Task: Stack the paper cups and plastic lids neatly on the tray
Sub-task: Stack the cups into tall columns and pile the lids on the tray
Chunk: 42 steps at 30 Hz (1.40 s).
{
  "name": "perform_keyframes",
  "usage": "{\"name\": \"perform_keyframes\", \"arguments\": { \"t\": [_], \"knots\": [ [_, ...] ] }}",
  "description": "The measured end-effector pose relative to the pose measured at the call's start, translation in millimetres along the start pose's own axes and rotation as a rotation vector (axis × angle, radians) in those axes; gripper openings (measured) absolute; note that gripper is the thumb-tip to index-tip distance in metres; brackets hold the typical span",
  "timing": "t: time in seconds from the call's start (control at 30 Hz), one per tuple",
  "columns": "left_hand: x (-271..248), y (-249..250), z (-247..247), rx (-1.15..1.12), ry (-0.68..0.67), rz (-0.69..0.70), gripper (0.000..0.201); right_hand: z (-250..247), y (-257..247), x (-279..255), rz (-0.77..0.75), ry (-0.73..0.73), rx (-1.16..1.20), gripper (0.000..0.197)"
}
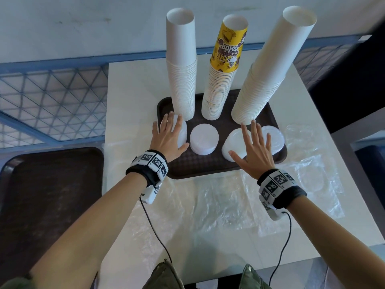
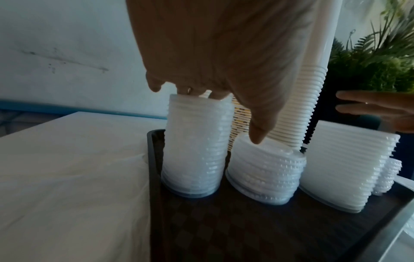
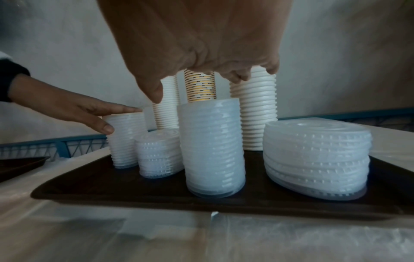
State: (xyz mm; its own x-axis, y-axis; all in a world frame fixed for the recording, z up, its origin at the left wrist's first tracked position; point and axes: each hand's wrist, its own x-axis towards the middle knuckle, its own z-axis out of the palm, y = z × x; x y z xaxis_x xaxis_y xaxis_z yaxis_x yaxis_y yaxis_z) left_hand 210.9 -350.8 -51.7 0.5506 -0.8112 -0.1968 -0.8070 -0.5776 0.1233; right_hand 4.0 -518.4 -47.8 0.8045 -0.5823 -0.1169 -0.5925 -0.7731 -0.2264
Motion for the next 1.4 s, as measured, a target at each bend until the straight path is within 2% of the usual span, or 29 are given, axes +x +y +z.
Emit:
{"name": "perform_keyframes", "arguments": {
  "t": [0.1,0.17,0.3,0.37,0.5,0.57,0.63,0.77,0.93,1.03,1.17,1.4],
  "knots": [
    [-1.6,-1.3,-5.5,-0.009,-0.038,-0.020,0.087,-2.7,9.0,-5.5,-0.009,0.012,0.010,0.090],
    [-2.9,0.6,-14.4,-0.078,0.016,-0.022,0.089,-8.5,15.8,-6.8,-0.012,0.040,0.072,0.091],
    [-12.5,16.9,-31.6,-0.365,0.259,-0.046,0.089,-33.3,33.5,-3.1,-0.002,0.172,0.302,0.088],
    [-14.9,27.5,-43.4,-0.558,0.399,-0.103,0.088,-51.0,46.0,6.7,0.007,0.232,0.455,0.088],
    [-4.5,49.3,-84.4,-0.833,0.673,-0.158,0.077,-100.7,69.3,46.6,0.099,0.262,0.695,0.105],
    [6.1,64.3,-107.3,-0.884,0.720,-0.114,0.068,-125.4,72.8,67.0,0.103,0.262,0.712,0.103],
    [18.9,81.6,-128.0,-0.884,0.689,-0.085,0.067,-143.1,72.5,84.8,0.099,0.239,0.679,0.101],
    [49.6,101.8,-159.5,-0.847,0.622,-0.079,0.079,-150.3,70.5,116.2,0.076,0.165,0.676,0.112],
    [83.1,112.7,-190.2,-0.585,0.484,-0.115,0.090,-147.7,64.7,132.4,0.068,0.111,0.689,0.112],
    [96.2,117.2,-198.6,-0.412,0.393,-0.142,0.087,-144.0,60.6,136.2,0.080,0.084,0.661,0.102],
    [112.7,114.1,-194.9,-0.329,0.288,-0.156,0.084,-137.7,59.1,138.7,0.101,0.080,0.660,0.091],
    [120.1,111.1,-189.9,-0.369,0.299,-0.073,0.059,-141.8,69.1,151.3,0.114,0.093,0.687,0.091]
  ]
}}
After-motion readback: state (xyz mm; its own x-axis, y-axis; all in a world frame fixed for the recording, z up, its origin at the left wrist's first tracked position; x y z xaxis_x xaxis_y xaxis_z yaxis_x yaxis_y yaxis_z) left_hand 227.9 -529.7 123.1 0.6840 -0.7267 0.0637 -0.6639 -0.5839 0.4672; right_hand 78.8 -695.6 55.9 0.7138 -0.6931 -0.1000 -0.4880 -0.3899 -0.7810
